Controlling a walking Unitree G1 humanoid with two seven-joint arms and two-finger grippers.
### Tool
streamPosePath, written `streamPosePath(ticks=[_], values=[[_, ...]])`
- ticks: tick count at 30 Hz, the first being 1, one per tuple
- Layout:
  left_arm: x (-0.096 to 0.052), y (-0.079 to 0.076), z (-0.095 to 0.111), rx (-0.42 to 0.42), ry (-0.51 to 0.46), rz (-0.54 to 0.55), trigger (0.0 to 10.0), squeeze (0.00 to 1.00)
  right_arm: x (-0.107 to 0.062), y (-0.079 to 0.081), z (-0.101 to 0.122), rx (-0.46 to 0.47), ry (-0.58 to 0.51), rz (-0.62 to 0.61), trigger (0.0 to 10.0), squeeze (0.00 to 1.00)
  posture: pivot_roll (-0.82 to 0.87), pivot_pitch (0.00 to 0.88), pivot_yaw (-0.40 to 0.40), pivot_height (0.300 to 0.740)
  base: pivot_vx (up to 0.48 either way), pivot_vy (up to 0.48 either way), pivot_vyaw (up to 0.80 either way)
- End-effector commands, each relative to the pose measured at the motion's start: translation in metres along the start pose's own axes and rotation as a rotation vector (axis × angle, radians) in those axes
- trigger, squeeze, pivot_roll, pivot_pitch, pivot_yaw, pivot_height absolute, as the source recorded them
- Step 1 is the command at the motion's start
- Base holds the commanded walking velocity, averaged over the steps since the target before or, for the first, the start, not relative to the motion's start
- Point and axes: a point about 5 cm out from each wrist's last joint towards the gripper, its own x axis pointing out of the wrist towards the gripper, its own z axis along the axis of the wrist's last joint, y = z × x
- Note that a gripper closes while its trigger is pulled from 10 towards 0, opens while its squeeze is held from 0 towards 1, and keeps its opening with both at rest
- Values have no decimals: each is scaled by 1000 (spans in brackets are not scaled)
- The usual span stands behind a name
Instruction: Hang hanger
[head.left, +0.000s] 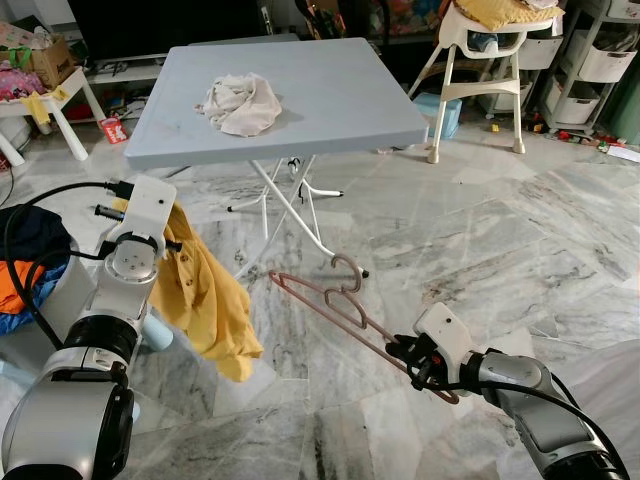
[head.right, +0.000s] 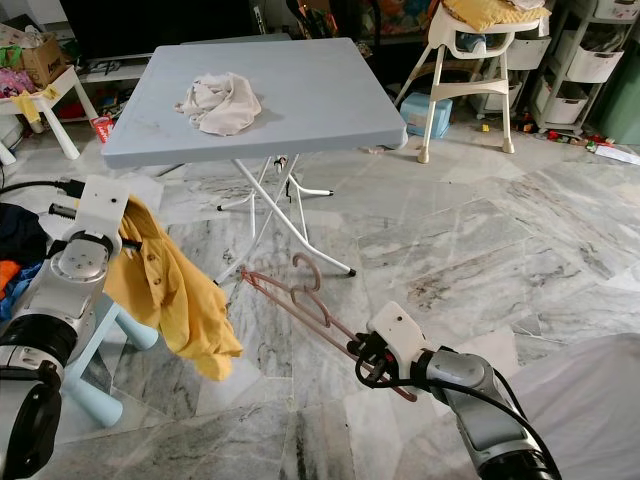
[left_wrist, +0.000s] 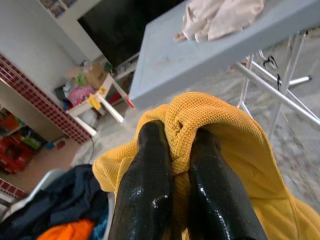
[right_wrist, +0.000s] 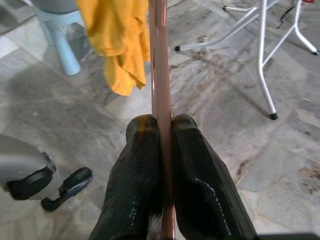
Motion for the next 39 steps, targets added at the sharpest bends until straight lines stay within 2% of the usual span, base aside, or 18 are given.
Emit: streamPosePath(ticks=[1, 6, 7, 8, 10, 12, 18, 20, 25, 31, 35, 39], values=[[2, 1, 7, 4, -27, 30, 10000, 0, -2, 5, 6, 3, -14, 65, 10000, 0, 1, 14, 55, 740, 0, 0, 0], [2, -7, 6, 29, -28, 48, 10000, 0, -8, 22, 9, 30, -27, 219, 10000, 0, 0, 14, 58, 740, 0, 0, 0], [2, -9, 7, 20, -26, 47, 10000, 0, -10, 30, 9, 37, -26, 290, 10000, 0, 0, 16, 60, 740, 0, 0, 0], [2, -9, 7, 20, -26, 47, 10000, 0, -10, 30, 9, 37, -26, 290, 10000, 0, 0, 16, 60, 740, 0, 0, 0], [2, -12, 9, 14, -28, 42, 10000, 0, -15, 43, 9, 52, -27, 388, 10000, 0, 2, 16, 62, 740, 0, 0, 0], [2, -16, 9, -7, -20, 29, 10000, 0, -16, 47, 8, 49, -20, 412, 10000, 0, 2, 16, 63, 740, 0, 0, 0], [0, -33, 10, -67, -2, 15, 10000, 0, -8, 50, 12, 64, -42, 378, 10000, 0, 0, 17, 67, 740, 0, 0, 0], [-3, -46, 10, -97, 3, -15, 10000, 0, 2, 51, 15, 80, -65, 306, 10000, 0, 0, 18, 67, 740, 0, 0, 0], [-8, -64, 8, -142, 18, -39, 10000, 0, 17, 59, 19, 105, -89, 248, 10000, 0, 6, 18, 67, 740, 0, 0, 0], [-13, -75, 7, -186, 35, -45, 10000, 0, 29, 63, 24, 104, -104, 205, 10000, 0, 15, 18, 66, 740, 0, 0, 0], [-15, -78, 6, -167, 11, -64, 10000, 0, 28, 63, 26, 102, -116, 213, 10000, 0, 17, 15, 67, 740, 0, 0, 0], [-15, -74, 4, -149, 4, -61, 10000, 0, 23, 61, 26, 109, -124, 238, 10000, 0, 22, 15, 63, 740, 0, 0, 0]])
